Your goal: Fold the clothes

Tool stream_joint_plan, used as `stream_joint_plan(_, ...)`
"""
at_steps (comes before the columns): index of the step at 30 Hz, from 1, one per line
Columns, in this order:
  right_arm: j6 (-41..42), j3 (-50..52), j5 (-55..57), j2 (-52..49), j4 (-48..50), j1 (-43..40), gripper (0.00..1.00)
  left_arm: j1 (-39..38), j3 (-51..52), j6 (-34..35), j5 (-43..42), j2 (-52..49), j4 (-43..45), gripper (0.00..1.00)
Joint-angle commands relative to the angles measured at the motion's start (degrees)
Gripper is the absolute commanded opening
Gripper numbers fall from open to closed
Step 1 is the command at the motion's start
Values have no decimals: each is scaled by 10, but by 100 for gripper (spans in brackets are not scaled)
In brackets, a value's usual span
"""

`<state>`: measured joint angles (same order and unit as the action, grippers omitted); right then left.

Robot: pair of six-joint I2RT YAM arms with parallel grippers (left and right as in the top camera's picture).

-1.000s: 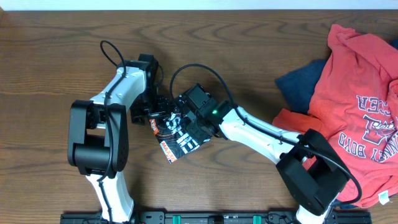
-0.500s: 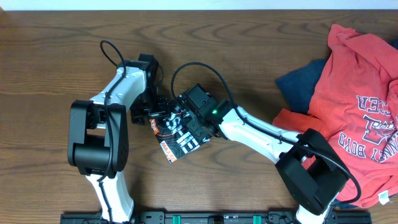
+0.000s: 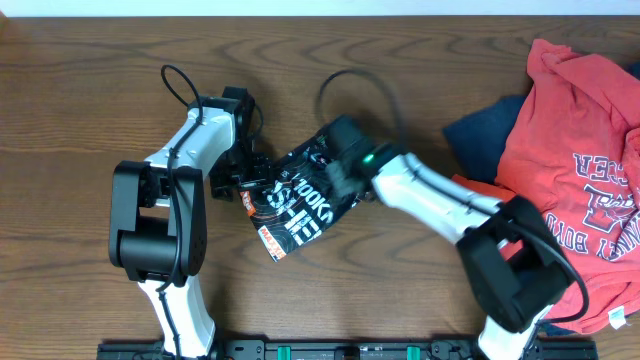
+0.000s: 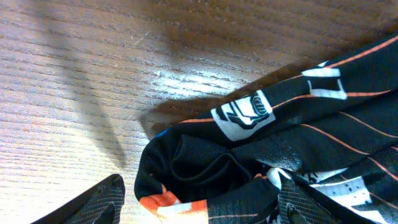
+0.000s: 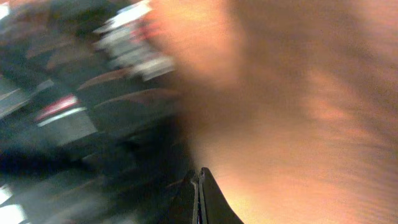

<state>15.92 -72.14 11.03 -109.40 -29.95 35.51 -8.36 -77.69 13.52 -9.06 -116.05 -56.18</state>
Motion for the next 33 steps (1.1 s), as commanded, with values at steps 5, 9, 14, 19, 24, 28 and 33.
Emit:
stream_joint_plan(5, 35, -18, -59, -3, -5, -91, 24, 0, 6, 3, 7, -11, -1, 79)
stream_joint_plan(9, -38, -22, -197, 12, -21, -94, 25, 0, 6, 3, 7, -11, -1, 79)
stream_joint_plan(14, -123, -23, -308, 52, -20, -43, 25, 0, 6, 3, 7, -11, 1, 79)
stream_joint_plan(19, -160, -19, -303, 36, -19, 23, 23, 0, 6, 3, 7, -11, 1, 79)
stream_joint_plan(24, -156, -19, -310, -12, -6, 47, 22, 0, 6, 3, 7, -11, 1, 79)
stream_joint_plan(28, -156, -19, -306, -37, 4, 46, 22, 0, 6, 3, 7, -11, 1, 79)
stream_joint_plan(33, -113, -19, -212, -40, -4, 24, 20, 0, 6, 3, 7, -11, 1, 79)
